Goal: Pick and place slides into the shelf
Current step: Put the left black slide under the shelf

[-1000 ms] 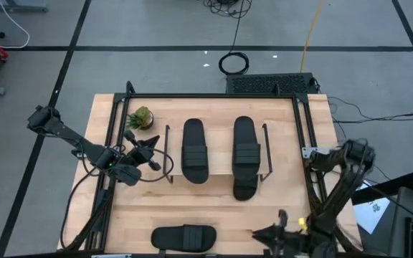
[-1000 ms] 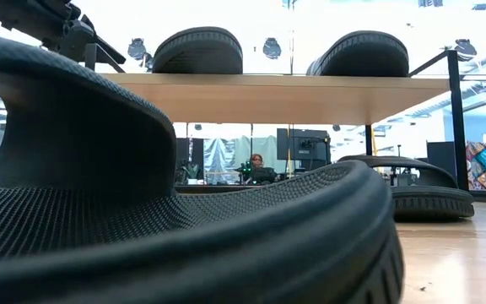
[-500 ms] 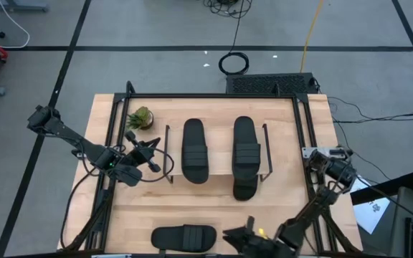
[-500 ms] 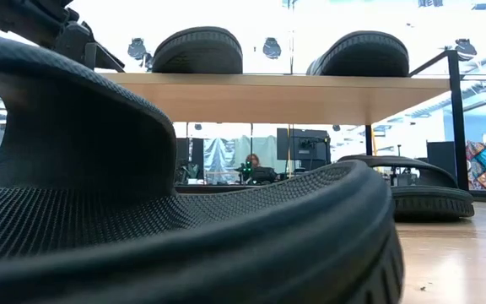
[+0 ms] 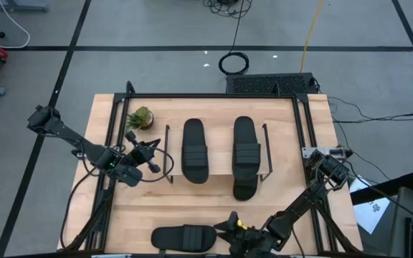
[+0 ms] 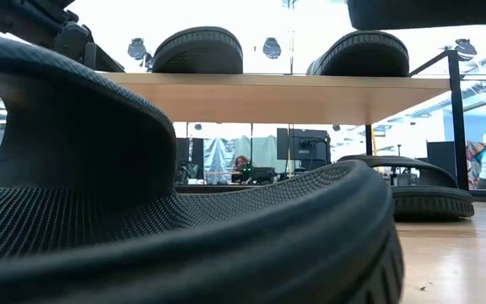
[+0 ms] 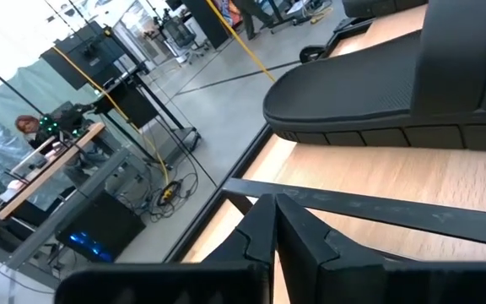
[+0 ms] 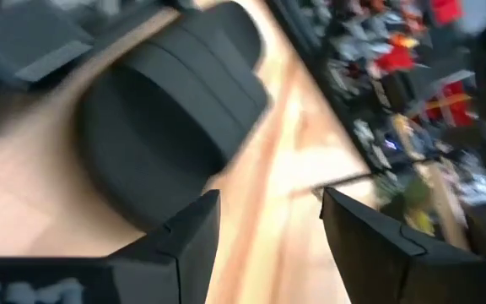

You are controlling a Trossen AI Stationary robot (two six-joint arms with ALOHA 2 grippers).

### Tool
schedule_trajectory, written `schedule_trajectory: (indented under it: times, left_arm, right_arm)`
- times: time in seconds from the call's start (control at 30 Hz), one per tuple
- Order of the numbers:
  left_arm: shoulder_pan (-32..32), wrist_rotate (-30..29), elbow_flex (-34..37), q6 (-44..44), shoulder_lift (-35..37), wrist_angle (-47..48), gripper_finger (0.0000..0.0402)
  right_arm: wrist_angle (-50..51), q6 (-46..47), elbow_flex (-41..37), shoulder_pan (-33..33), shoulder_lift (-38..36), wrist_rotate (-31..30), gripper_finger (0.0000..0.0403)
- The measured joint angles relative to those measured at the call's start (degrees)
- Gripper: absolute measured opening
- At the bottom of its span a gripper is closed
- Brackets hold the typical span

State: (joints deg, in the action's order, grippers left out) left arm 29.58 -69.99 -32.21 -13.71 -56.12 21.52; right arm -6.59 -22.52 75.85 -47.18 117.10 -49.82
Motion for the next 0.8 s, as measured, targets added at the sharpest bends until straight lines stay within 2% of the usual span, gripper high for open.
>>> schedule_trajectory:
  times: [0.2,0.33,0.5,0.7,0.8]
  left_arm:
    - [0.0,0.06,-0.01,-0.42,0.01,1.03,0.0002]
    - [0.0,0.08,-0.02,-1.04,0.0,1.64,0.001]
    - [0.0,1.88,0.0,-2.81,0.01,3.88,0.002]
    - [0.0,5.94,0.0,-6.57,0.02,7.96,0.0007]
    - [0.01,6.06,0.0,-9.26,0.0,10.16,0.0002]
  right_arm:
    - [-1.37,-2.81,0.0,0.7,0.01,0.84,0.02]
    - [-6.67,-2.35,0.0,2.09,0.92,5.36,0.02]
    - [-13.43,11.75,-0.04,3.58,-0.54,13.22,0.02]
    - [-11.67,39.01,0.02,2.74,-1.17,24.3,0.02]
    - [-13.8,51.07,0.02,2.86,-0.81,27.19,0.02]
